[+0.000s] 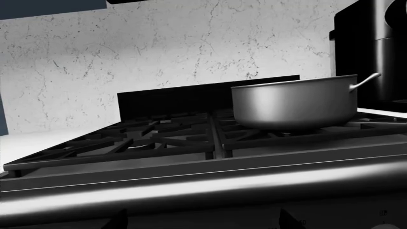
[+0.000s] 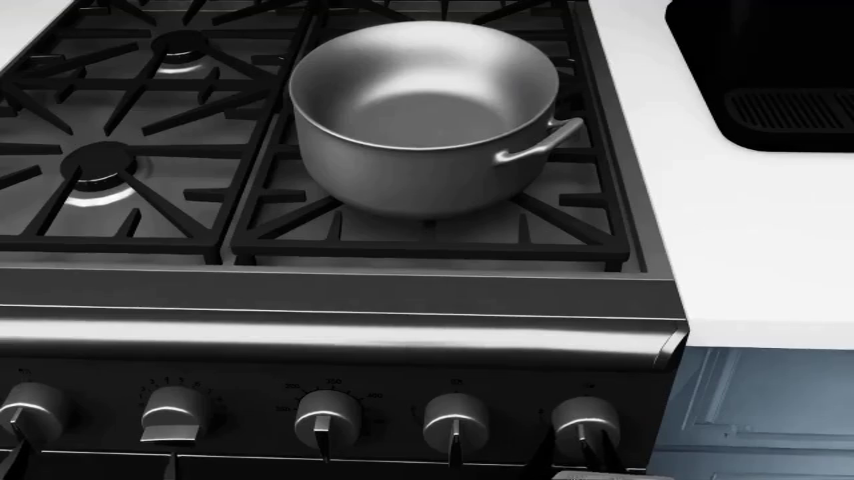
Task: Turn off the front right burner of the stove.
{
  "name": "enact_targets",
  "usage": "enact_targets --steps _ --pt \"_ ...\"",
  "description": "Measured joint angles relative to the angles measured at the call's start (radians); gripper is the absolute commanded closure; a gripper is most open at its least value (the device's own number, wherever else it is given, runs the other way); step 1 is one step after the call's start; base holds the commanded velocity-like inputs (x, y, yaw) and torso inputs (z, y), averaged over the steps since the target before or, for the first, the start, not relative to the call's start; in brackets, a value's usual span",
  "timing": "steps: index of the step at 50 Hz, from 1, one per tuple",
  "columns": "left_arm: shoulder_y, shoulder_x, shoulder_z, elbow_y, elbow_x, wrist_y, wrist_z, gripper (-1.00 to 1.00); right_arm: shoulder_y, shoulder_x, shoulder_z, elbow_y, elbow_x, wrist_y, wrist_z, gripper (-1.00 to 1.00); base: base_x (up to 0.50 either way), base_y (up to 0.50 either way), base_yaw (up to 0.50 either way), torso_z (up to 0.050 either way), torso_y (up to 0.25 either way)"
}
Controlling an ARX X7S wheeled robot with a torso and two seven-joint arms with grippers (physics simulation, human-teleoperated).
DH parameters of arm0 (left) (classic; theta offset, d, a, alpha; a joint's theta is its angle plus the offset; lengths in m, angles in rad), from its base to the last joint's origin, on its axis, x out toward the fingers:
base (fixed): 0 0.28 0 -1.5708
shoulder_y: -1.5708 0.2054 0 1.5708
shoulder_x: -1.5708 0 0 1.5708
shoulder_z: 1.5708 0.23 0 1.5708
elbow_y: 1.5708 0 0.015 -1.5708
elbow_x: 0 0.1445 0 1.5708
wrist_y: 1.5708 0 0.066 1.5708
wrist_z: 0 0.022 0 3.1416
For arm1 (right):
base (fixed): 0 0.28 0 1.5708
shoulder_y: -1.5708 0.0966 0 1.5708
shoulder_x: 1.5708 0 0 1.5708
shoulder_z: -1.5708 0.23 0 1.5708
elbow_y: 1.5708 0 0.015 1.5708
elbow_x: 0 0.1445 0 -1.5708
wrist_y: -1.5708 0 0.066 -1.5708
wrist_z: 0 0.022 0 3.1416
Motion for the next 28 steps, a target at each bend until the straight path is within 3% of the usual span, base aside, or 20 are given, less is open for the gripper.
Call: enact_targets --steps 28 --pt "0.002 -0.017 0.014 0.008 -0.010 0.006 -0.021 -1.00 -0.045 -0.032 0.171 -0.128 0.362 0.098 -0.310 1.00 0.01 0.00 0.01 -0.001 0.000"
